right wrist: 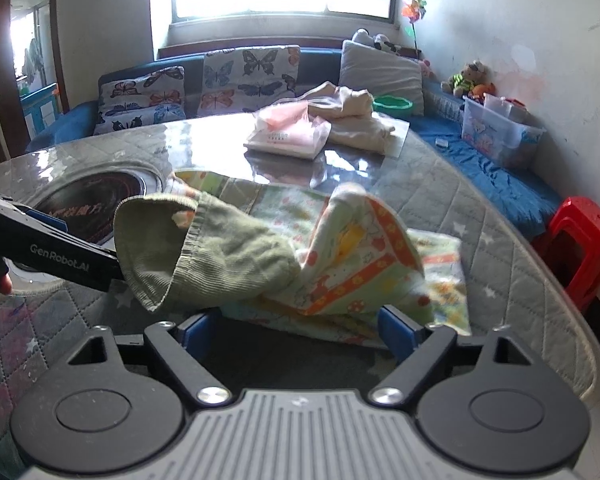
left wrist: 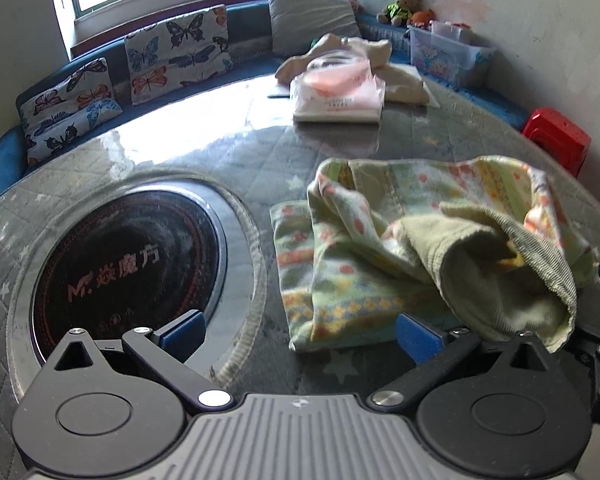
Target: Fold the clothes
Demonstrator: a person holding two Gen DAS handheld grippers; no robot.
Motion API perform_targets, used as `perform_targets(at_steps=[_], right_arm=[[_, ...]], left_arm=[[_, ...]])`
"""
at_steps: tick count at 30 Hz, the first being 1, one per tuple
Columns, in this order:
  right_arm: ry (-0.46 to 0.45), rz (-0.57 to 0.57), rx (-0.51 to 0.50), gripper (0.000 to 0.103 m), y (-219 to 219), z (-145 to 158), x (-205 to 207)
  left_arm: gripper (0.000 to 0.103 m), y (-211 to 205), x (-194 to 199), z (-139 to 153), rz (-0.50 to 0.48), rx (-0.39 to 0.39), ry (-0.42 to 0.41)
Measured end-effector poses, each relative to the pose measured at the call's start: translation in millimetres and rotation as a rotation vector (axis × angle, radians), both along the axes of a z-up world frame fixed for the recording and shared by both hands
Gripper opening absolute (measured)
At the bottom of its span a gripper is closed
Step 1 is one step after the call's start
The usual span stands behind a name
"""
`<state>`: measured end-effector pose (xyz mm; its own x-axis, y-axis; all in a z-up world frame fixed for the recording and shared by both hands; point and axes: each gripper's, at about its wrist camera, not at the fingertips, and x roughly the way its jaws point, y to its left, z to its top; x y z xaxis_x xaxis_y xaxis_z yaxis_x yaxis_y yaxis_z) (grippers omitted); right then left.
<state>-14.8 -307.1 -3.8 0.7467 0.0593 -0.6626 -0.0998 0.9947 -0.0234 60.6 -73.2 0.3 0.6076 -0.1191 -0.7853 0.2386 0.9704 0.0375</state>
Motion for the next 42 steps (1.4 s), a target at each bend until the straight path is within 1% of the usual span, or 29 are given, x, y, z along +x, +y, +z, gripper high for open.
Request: perform_targets(at_steps=[7, 10, 14, 17, 20, 22, 25, 29, 31, 33, 36, 39, 40, 41, 42], right_arm=[[-0.068, 0.004, -0.016, 0.086, -10, 25, 3], [-0.097, -0.005, 0.01, 0.086, -17, 37, 10], [-0.134, -0.017, 0.025, 0.086, -22, 47, 19], [-0.145, -0.027, 0.012, 0.084, -24, 46, 31], [-0.104, -0.044, 0.013, 0.078, -32, 35, 57], [-0.069, -0.057, 0.01, 0.072, -37, 24, 73], [-0.019, -0.072, 0.019, 0.068, -44, 8, 94], [0.016, -0.075, 0.036, 0.063, -49, -5, 107], [0.031, -0.071, 0.045, 0.057, -51, -13, 110], [0.041, -0.063, 0.055, 0.054, -52, -16, 112], [0.045, -0.07, 0.065, 0.054, -56, -18, 116], [0.046, -0.085, 0.079, 0.055, -61, -19, 120], [0.052, -0.087, 0.087, 0.056, -62, -20, 122], [0.058, -0.087, 0.089, 0.056, -63, -21, 123], [0.063, -0.088, 0.088, 0.056, -63, -23, 123]], left_arm=[[0.103, 15, 9, 18, 0.027, -0.02, -0.042], [0.103, 18, 15, 24, 0.036, -0.018, -0.067], [0.103, 21, 27, 30, 0.05, -0.021, -0.085], [0.102, 19, 39, 30, 0.051, -0.016, -0.089], [0.1, 15, 52, 27, 0.045, -0.018, -0.079], [0.097, 12, 63, 23, 0.051, -0.021, -0.065], [0.096, 9, 76, 18, 0.059, -0.022, -0.055], [0.095, 1, 94, 11, 0.059, -0.017, -0.039], [0.095, -3, 103, 8, 0.062, -0.009, -0.026], [0.095, -5, 110, 5, 0.067, -0.019, -0.016], [0.095, -6, 119, 3, 0.074, -0.041, 0.0], [0.095, -9, 124, -4, 0.067, -0.033, 0.018], [0.093, -10, 126, -7, 0.061, -0.029, 0.028], [0.086, -11, 127, -10, 0.054, -0.025, 0.037], [0.076, -12, 128, -13, 0.045, -0.027, 0.051]])
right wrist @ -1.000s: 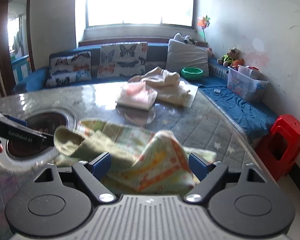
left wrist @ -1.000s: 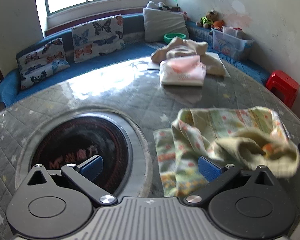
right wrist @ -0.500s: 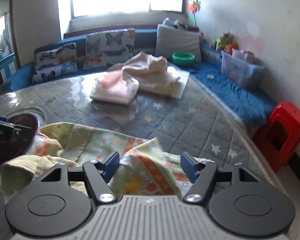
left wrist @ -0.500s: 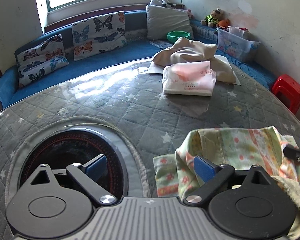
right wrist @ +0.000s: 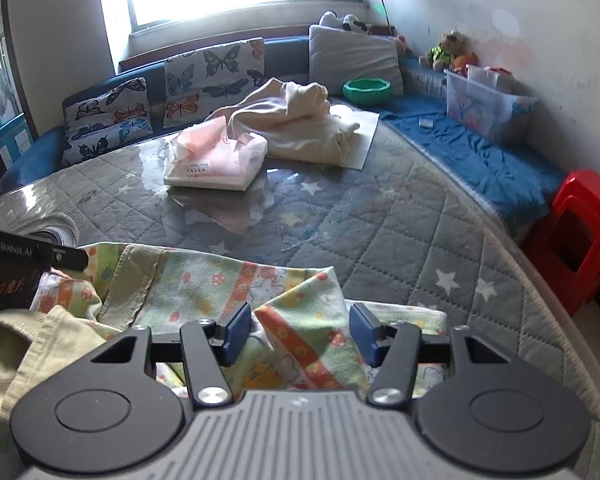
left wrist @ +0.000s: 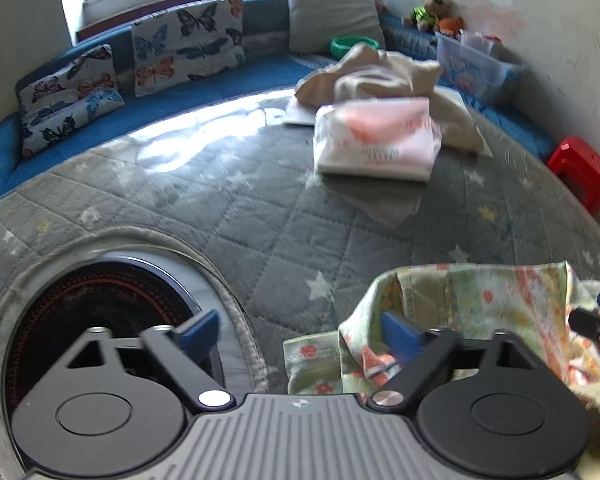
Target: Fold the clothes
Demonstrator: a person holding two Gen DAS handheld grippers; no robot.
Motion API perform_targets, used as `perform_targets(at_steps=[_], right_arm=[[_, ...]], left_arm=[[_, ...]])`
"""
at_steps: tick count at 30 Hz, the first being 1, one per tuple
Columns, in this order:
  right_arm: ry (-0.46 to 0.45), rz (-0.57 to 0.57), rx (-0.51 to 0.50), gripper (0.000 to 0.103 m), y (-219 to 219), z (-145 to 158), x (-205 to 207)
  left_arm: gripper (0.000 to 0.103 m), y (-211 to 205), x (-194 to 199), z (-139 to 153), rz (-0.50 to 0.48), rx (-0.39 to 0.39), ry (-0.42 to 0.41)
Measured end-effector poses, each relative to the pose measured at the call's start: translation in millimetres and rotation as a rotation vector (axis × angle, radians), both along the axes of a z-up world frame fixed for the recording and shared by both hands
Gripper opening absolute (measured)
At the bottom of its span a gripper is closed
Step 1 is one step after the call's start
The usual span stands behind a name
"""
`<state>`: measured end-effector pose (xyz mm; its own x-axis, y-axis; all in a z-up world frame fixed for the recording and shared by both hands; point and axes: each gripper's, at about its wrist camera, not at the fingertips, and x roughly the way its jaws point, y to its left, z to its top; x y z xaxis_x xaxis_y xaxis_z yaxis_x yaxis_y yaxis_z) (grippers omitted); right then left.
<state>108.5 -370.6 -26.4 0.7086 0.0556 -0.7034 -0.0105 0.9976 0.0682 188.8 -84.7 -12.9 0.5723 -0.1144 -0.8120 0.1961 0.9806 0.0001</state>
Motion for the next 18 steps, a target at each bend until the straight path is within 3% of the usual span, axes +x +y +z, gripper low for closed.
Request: perform_targets(at_steps=[1, 3, 5, 6, 8, 13, 18], right_arm=[[0.005, 0.0, 0.0, 0.056, -1, -2, 1], [0.016, 0.0, 0.005, 0.056, -2, -4, 2], [0.027, 0.003, 0.017, 0.055, -5, -7, 1], [0.033, 0.005, 0.023, 0.049, -6, -8, 1], [0.035, 0.009, 0.036, 0.037, -7, -9, -1], [0.007, 0.016, 0.046, 0.018, -6, -1, -21], [-0.028, 0.043, 0.046, 0.009, -4, 13, -50]], left_arm=[[0.071, 1, 1, -3, -0.01, -0.012, 0.017], [0.045, 2, 1, -9, -0.032, -0.05, 0.048], [0.032, 3, -1, -10, -0.056, -0.077, 0.057], [0.023, 2, -3, -10, -0.071, -0.08, 0.051], [0.014, 1, -8, -7, -0.09, -0.086, 0.042], [0.007, 3, -26, 3, -0.115, -0.083, 0.0], [0.005, 14, -49, 16, -0.133, -0.076, -0.046]])
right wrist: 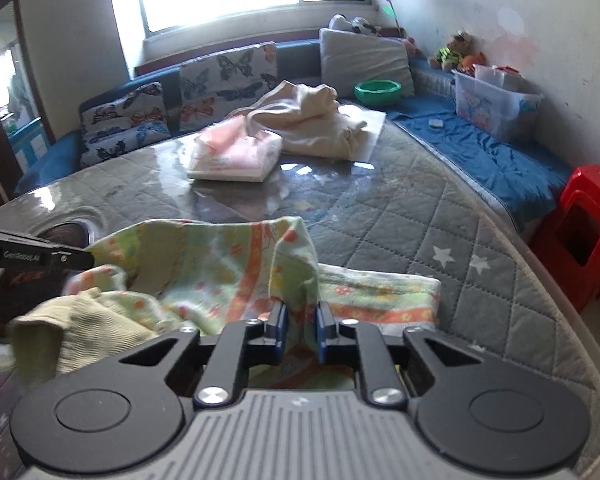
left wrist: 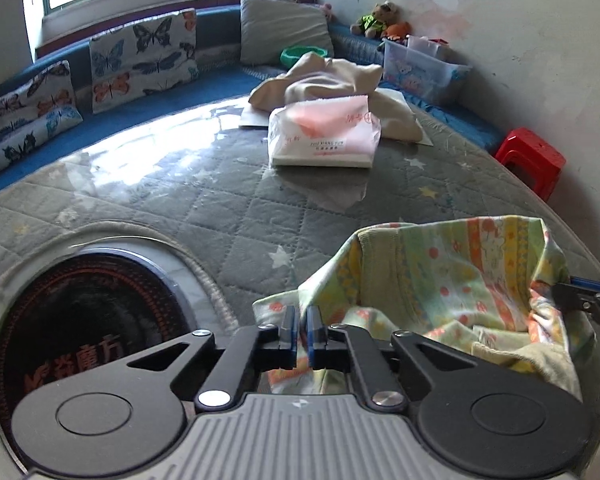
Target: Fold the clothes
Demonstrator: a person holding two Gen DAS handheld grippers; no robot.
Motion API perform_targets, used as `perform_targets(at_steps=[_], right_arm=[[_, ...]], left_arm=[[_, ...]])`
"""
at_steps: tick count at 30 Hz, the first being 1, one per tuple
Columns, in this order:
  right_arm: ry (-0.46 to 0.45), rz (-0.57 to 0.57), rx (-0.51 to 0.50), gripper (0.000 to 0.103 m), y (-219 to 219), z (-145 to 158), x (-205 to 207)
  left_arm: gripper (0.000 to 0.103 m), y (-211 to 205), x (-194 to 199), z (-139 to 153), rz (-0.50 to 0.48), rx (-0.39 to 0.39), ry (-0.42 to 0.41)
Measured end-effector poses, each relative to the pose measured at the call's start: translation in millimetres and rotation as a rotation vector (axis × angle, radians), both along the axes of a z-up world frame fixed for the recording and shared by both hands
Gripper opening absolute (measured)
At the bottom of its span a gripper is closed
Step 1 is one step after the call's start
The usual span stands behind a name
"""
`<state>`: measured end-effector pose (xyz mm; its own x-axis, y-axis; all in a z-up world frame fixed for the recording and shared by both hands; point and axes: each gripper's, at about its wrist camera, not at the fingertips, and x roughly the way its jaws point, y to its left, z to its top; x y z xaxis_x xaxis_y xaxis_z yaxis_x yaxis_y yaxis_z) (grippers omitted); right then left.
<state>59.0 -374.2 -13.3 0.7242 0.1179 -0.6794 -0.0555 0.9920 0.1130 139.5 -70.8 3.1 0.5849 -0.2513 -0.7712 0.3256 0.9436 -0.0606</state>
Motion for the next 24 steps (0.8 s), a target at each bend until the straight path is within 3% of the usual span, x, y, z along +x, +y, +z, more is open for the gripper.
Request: perform_targets(at_steps=[7, 10, 12, 16, 21, 24], right_arm=[[-0.01, 0.071, -0.008, 0.006, 10, 15, -42], [-0.027, 0.048, -0.028, 0.01, 8, 21, -37], [-0.041, 0.029, -0.037, 0.015, 6, 24, -28], [-0.053, 0.013, -0.056, 0.033, 4, 23, -3], [-0.021, -0.015, -0.016, 0.043, -1, 8, 39], [0.014, -0.024, 0.013, 0.047, -3, -3, 56]], left_arm=[[0.006, 9, -17, 6, -0.016, 0.008, -0.011], [0.021, 8, -12, 8, 0.006, 0.008, -0.008], [0.048, 4, -8, 9, 0.016, 0.025, -0.015], [0.061, -4, 5, 7, 0.04, 0.044, -0.014], [0.076, -14, 27, -4, 0.054, 0.07, 0.011], [0.078, -19, 36, -13, 0.049, 0.088, 0.028]])
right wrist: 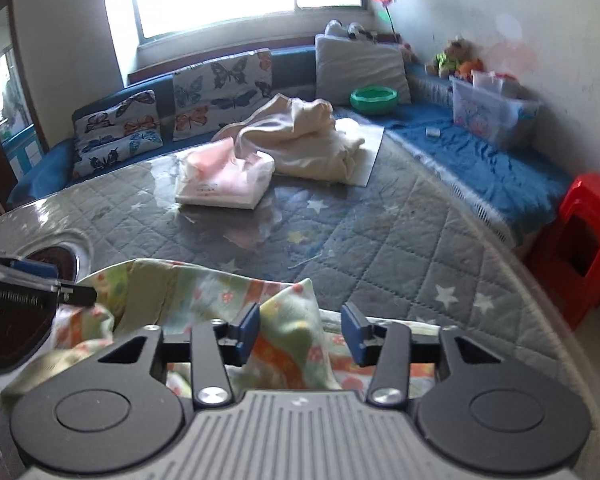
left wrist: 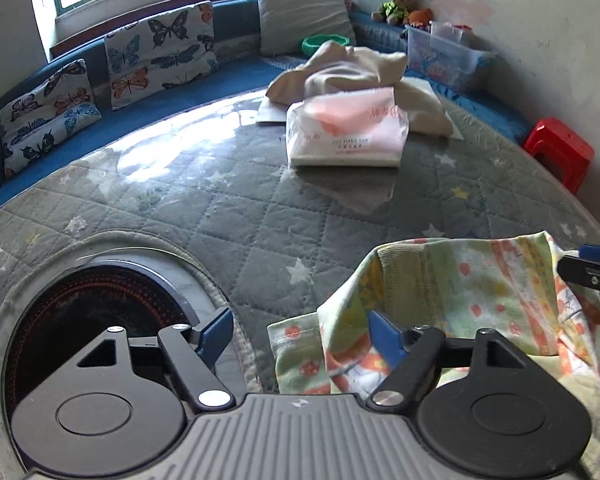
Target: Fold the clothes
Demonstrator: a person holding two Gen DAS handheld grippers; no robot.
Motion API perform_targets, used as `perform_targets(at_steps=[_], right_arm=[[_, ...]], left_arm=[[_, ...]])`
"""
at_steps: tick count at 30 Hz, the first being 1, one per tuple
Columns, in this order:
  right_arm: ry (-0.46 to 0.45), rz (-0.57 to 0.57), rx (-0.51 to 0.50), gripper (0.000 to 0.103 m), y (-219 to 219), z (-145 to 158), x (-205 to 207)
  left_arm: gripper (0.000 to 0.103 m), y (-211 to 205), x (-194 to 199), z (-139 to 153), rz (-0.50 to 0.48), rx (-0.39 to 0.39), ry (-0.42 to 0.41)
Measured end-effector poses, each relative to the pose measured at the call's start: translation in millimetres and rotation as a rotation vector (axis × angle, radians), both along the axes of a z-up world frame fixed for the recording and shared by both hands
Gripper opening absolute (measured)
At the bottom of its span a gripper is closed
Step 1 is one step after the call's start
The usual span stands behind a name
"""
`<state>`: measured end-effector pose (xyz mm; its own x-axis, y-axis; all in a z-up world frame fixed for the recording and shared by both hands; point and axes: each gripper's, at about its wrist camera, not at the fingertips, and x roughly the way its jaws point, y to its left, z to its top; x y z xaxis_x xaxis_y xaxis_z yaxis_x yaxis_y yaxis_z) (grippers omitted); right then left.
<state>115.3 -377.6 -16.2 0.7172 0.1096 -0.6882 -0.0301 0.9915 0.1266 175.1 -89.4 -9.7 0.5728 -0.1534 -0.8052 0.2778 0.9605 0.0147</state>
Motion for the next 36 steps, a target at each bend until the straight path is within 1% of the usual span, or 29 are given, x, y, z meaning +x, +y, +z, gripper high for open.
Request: perform_targets(at_steps=[2, 3, 4, 5, 6, 7, 8, 9, 11, 16, 19, 25, 27, 31, 32, 35, 36], right_arm=[[0.035, 0.006, 0.023, 0.046, -1, -9, 10], [0.051, 0.009, 0.024, 0.041, -1, -13, 12], [0.067, 0.012, 0.023, 0.029, -1, -17, 14], [0.072, 0.018, 0.02, 0.023, -2, -21, 11], [0.07, 0.023, 0.017, 0.016, -1, -23, 7], [0.061, 0.027, 0.012, 0.011, 0, -23, 3], [0.047, 0.03, 0.007, 0.009, 0, -21, -3], [0.03, 0.033, 0.001, 0.008, 0, -19, -10], [-0.003, 0.038, -0.004, 0.006, -1, -11, -24], [-0.083, 0.072, 0.004, 0.006, -1, 21, -63], [-0.108, 0.129, 0.016, 0.006, 5, 36, -91], [-0.157, 0.225, 0.045, 0.006, 21, 59, -131], [-0.159, 0.274, 0.048, 0.006, 28, 63, -141], [-0.151, 0.384, 0.046, 0.006, 42, 69, -162], [-0.129, 0.439, 0.04, 0.006, 47, 68, -169], [-0.091, 0.544, 0.053, 0.006, 55, 67, -180], [-0.076, 0.581, 0.061, 0.009, 58, 67, -183]], left_arm=[[0.075, -3, 3, -6, -0.009, 0.001, 0.014], [0.07, -4, 5, -9, -0.014, 0.001, 0.021], [0.064, -3, 6, -11, -0.017, -0.01, 0.033], [0.048, -2, 7, -13, -0.02, -0.021, 0.046], [0.033, -1, 8, -15, -0.023, -0.032, 0.058], [0.028, 1, 8, -16, -0.023, -0.049, 0.066], [0.019, 3, 6, -15, -0.023, -0.062, 0.066], [0.012, 4, 4, -14, -0.023, -0.075, 0.066], [0.007, 6, -2, -10, -0.025, -0.081, 0.054], [0.004, 19, -26, 6, -0.024, -0.092, 0.001], [0.004, 31, -44, 17, -0.022, -0.1, -0.03], [0.004, 63, -83, 33, 0.005, -0.08, -0.093], [0.004, 79, -96, 36, 0.029, -0.077, -0.108], [0.004, 118, -131, 38, 0.066, -0.087, -0.108], [0.004, 127, -141, 39, 0.074, -0.089, -0.107], [0.004, 152, -171, 34, 0.085, -0.08, -0.082], [0.004, 158, -181, 31, 0.086, -0.074, -0.071]])
